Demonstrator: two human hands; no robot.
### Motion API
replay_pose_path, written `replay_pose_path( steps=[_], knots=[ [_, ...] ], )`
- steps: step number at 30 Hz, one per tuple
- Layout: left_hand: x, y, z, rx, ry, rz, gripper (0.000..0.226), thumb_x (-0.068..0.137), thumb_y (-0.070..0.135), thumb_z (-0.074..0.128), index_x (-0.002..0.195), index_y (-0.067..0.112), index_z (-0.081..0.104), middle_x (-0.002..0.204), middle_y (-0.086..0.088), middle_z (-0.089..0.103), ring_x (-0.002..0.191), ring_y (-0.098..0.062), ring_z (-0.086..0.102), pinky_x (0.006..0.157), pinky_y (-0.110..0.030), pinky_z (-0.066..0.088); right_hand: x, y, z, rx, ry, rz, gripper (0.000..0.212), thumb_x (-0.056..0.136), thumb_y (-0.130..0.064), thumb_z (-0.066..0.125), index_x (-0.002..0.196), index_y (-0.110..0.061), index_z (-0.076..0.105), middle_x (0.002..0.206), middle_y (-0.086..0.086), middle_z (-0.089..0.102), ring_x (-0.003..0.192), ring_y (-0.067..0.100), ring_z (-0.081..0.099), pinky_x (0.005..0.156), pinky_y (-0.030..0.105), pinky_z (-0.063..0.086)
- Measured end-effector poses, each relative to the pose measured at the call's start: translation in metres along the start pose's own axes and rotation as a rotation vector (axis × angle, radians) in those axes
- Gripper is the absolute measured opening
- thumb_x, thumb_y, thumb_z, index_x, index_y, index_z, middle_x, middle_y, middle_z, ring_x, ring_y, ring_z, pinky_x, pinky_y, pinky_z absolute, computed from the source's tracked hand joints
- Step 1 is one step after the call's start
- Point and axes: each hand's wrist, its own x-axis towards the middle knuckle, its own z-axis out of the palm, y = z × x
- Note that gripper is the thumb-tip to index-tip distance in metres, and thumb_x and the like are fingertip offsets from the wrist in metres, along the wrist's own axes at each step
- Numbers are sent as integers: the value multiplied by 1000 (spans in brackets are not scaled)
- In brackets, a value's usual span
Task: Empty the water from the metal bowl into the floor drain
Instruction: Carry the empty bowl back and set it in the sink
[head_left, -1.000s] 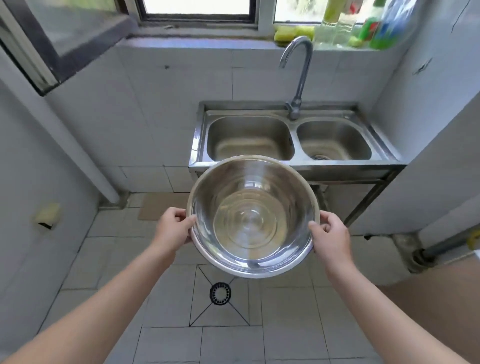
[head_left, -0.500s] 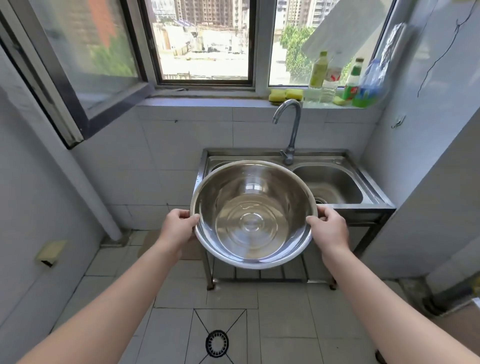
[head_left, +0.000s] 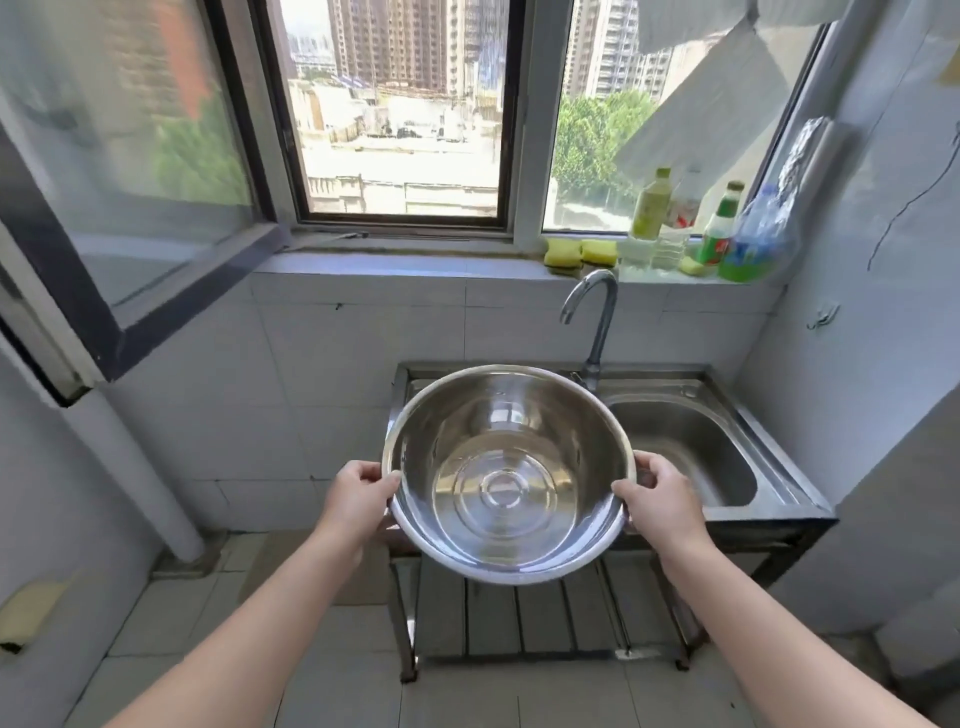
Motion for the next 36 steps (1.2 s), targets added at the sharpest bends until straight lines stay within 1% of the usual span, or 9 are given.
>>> replay_pose_path(
  steps=[6, 10, 13, 18, 23, 25, 28, 32, 36],
  knots=[
    [59, 23, 11, 44, -91, -24, 22, 83, 6, 64, 102, 8, 52, 90, -12, 63, 74, -24, 60, 67, -38, 56, 35, -19, 18, 18, 18, 39, 31, 82, -8, 58, 111, -20, 58, 85, 1, 68, 69, 19, 64, 56, 31, 54],
    [89, 29, 24, 68, -123, -20, 22, 80, 1, 64, 92, 15, 52, 92, -11, 63, 81, -25, 63, 75, -43, 58, 59, -25, 24, -8, 21, 52, 28, 84, -10, 58, 109, -23, 55, 89, -2, 67, 79, 20, 66, 62, 34, 57],
    [109, 28, 36, 62, -128, -8, 23, 78, 0, 64, 92, 15, 53, 92, -12, 66, 77, -24, 64, 71, -39, 57, 82, -23, 30, -16, 15, 94, 27, 81, -11, 58, 105, -24, 56, 90, -2, 67, 80, 22, 67, 70, 42, 60],
    [148, 20, 63, 96, -88, -21, 26, 75, -1, 65, 93, 14, 53, 95, -12, 67, 81, -29, 63, 81, -45, 53, 139, -10, 48, 6, -46, 179, 29, 78, -10, 58, 105, -18, 60, 94, 1, 69, 86, 26, 67, 80, 49, 57],
    [204, 0, 97, 169, -18, -84, 33, 75, -1, 67, 101, 11, 53, 98, -9, 67, 80, -21, 62, 69, -34, 50, 211, 16, 72, 27, -151, 287, 25, 80, -3, 55, 100, -15, 64, 88, 5, 70, 74, 24, 67, 73, 42, 60],
    [212, -7, 101, 210, 8, -104, 34, 73, 0, 69, 100, 14, 54, 96, -6, 67, 84, -22, 62, 74, -36, 51, 224, 22, 82, 45, -182, 328, 19, 80, 0, 55, 89, -14, 63, 83, 8, 68, 68, 23, 62, 73, 43, 60],
    [232, -28, 113, 298, 74, -140, 35, 71, -2, 72, 98, 13, 54, 95, -4, 65, 85, -21, 61, 78, -34, 51, 253, 43, 101, 11, -253, 403, 14, 78, -1, 55, 83, -13, 61, 84, 13, 68, 76, 30, 64, 80, 50, 58],
    [254, -60, 125, 381, 72, -176, 31, 74, 1, 71, 97, 13, 54, 85, 6, 60, 77, -6, 56, 68, -27, 46, 277, 76, 127, -34, -379, 480, 28, 78, -11, 60, 106, -11, 61, 102, 13, 70, 95, 33, 66, 91, 52, 52],
    [268, -91, 141, 455, 63, -207, 29, 74, 6, 74, 96, 12, 56, 90, 2, 64, 88, -15, 59, 72, -29, 45, 292, 105, 146, -88, -428, 568, 54, 80, -15, 62, 132, -15, 47, 107, 1, 62, 104, 25, 60, 97, 48, 49]
  ],
)
